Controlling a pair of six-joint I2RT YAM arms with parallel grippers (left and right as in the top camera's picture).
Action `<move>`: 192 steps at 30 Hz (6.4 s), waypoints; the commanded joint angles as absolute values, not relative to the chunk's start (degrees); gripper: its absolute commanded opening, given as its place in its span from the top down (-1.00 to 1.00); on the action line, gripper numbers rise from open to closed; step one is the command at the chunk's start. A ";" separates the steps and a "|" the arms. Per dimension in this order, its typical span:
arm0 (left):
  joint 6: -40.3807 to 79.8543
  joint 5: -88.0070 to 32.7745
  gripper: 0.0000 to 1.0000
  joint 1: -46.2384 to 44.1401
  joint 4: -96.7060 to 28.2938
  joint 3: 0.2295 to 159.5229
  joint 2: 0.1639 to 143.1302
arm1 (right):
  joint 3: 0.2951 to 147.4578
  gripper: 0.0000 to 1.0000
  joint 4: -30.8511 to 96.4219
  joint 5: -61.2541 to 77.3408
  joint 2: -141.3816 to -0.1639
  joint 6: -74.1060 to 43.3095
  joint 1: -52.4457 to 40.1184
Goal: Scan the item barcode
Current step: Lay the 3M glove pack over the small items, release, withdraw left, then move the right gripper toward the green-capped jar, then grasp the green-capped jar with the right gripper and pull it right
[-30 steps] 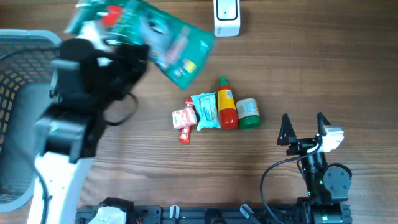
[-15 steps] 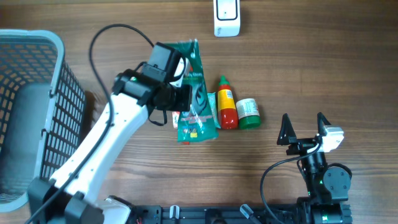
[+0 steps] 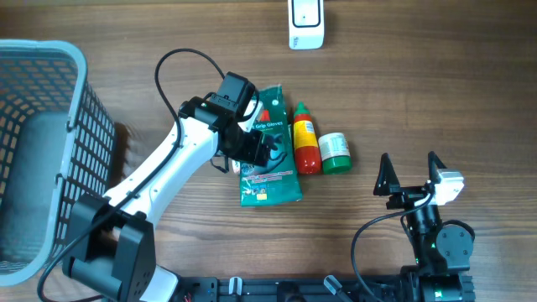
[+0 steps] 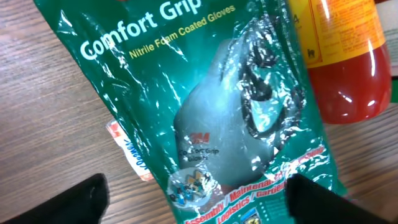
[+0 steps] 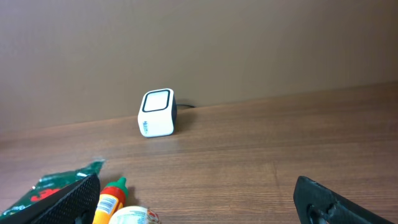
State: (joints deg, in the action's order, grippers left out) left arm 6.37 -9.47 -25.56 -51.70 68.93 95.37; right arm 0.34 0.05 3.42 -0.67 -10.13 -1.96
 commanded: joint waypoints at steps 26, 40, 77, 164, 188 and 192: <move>9.21 29.71 -1.00 -17.37 -8.16 72.25 52.40 | 0.30 -0.99 -0.08 3.97 -0.27 -9.15 -2.07; 9.21 29.67 -1.00 -1.89 -9.43 72.25 44.77 | 0.30 -0.99 -0.08 3.95 -0.27 -9.15 -2.07; 29.54 27.46 -1.00 3.01 -17.39 68.66 18.37 | 0.32 -0.99 -2.92 31.81 -0.27 -64.55 -2.07; 30.48 14.09 -1.00 3.01 -17.65 66.96 12.73 | 73.43 -0.31 68.47 27.44 -105.12 -21.39 -18.22; 30.46 15.49 -1.00 3.01 -17.63 66.96 12.73 | 70.70 -0.30 83.81 31.86 -113.65 -12.34 -10.26; 30.46 15.46 -1.00 3.01 -17.63 66.96 12.73 | 70.70 -0.36 83.70 30.74 -116.81 -9.78 -7.42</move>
